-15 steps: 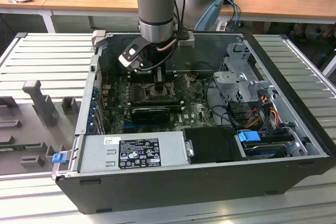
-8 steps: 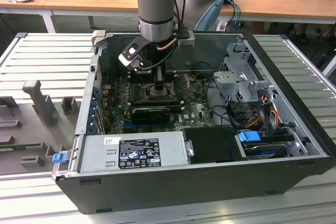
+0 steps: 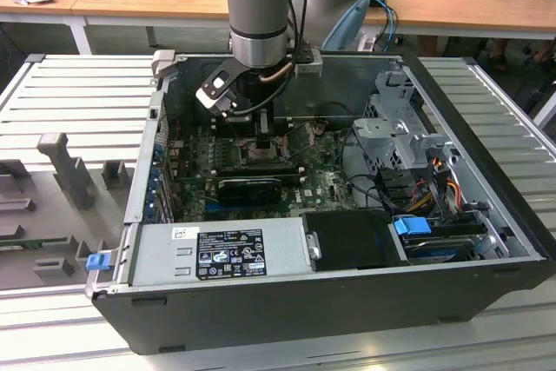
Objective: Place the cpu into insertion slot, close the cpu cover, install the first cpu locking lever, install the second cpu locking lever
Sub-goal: 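Place the cpu into insertion slot, then close the cpu cover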
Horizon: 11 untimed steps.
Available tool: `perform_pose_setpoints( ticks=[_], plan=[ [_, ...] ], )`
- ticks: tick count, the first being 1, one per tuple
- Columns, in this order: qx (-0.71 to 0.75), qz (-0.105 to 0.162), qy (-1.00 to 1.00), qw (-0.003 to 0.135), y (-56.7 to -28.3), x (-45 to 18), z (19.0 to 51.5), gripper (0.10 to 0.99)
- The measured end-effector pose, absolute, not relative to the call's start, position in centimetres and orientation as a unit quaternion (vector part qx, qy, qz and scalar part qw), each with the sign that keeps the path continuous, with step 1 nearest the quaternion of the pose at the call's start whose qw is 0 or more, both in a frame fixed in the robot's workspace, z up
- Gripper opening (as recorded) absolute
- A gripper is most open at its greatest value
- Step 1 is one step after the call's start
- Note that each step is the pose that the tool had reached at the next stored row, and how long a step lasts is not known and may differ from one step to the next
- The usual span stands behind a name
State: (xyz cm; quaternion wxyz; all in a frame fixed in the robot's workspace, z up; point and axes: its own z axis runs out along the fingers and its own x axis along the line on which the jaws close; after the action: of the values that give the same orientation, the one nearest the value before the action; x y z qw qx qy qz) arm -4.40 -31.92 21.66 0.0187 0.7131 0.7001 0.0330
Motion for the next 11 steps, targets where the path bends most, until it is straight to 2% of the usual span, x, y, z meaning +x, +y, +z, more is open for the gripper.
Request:
perform_pose_setpoints(
  ticks=[11],
  plan=[
    [0.713, 0.032, 0.7, 0.017, -31.92, -3.47, 21.77, 0.106]
  ],
)
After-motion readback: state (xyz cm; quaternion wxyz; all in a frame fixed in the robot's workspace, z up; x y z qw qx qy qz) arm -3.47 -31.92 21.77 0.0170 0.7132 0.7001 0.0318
